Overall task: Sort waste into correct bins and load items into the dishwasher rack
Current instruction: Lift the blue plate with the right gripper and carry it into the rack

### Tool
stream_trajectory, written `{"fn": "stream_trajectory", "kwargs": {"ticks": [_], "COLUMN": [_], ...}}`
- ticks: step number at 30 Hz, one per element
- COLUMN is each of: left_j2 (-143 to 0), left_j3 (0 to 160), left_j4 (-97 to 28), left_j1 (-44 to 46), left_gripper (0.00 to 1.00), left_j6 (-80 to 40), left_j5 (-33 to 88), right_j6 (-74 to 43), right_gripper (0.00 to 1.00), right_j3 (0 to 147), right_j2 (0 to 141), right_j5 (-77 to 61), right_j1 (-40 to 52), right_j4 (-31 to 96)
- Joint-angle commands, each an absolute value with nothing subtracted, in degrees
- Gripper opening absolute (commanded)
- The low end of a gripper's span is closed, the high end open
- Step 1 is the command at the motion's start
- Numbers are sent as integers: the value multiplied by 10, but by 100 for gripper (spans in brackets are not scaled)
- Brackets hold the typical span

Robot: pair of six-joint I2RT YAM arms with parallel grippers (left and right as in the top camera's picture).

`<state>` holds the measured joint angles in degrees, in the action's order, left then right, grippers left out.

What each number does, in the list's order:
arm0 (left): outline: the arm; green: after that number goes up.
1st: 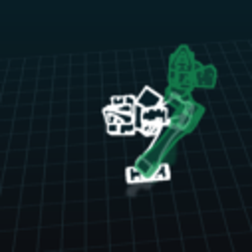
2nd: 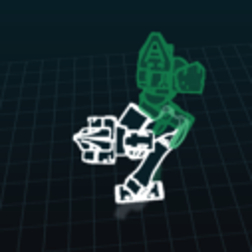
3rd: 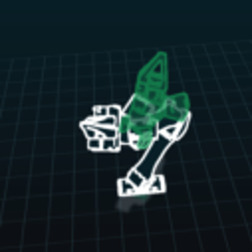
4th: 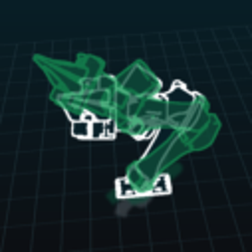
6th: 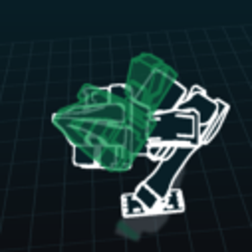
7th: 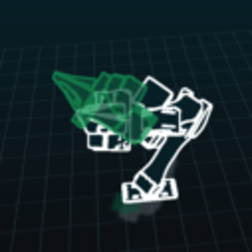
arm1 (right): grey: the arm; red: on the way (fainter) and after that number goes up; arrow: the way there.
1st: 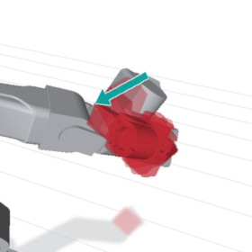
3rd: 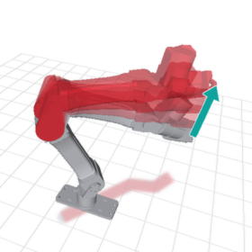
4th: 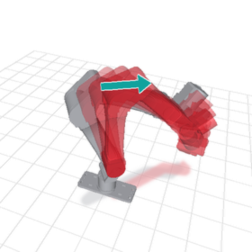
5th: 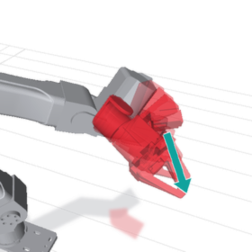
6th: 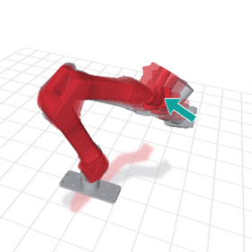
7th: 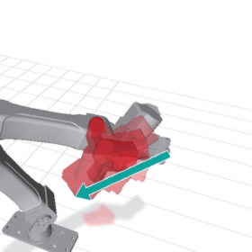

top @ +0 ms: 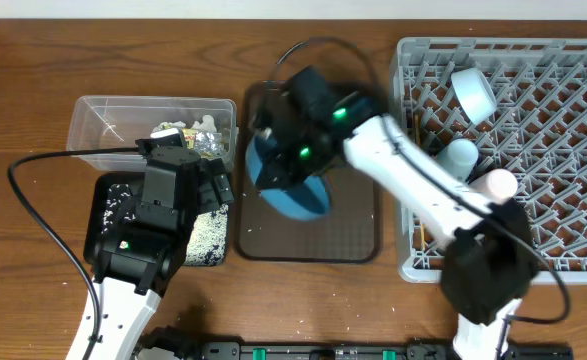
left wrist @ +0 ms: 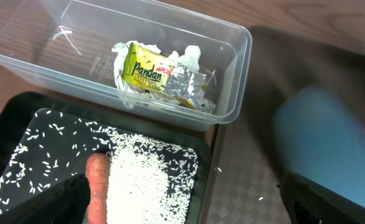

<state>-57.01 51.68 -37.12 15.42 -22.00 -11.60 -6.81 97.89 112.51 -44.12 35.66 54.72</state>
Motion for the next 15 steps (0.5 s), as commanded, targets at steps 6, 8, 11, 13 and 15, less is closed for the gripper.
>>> {"fn": "stream_trajectory", "kwargs": {"ticks": [6,8,11,13,15], "left_j2": [-572,-572,-572,-572,-572], "left_j3": [517,517,517,517,517], "left_j4": [-373,-373,-373,-373,-373], "left_j1": [152,152,152,152,152], "left_gripper": [100,100,100,100,100], "left_j6": [-210,-210,-210,-210,-210], "left_j5": [-127,-127,-127,-127,-127], "right_j6": [44,75,119,150,187], "right_gripper": [1,1,1,1,1], "right_j3": [997,997,997,996,996], "right_j2": [989,975,969,971,972], "right_j5": [-581,-611,-655,-679,-700], "right_j1": [178,134,66,18,-32], "right_j4": [590,608,634,653,670]}}
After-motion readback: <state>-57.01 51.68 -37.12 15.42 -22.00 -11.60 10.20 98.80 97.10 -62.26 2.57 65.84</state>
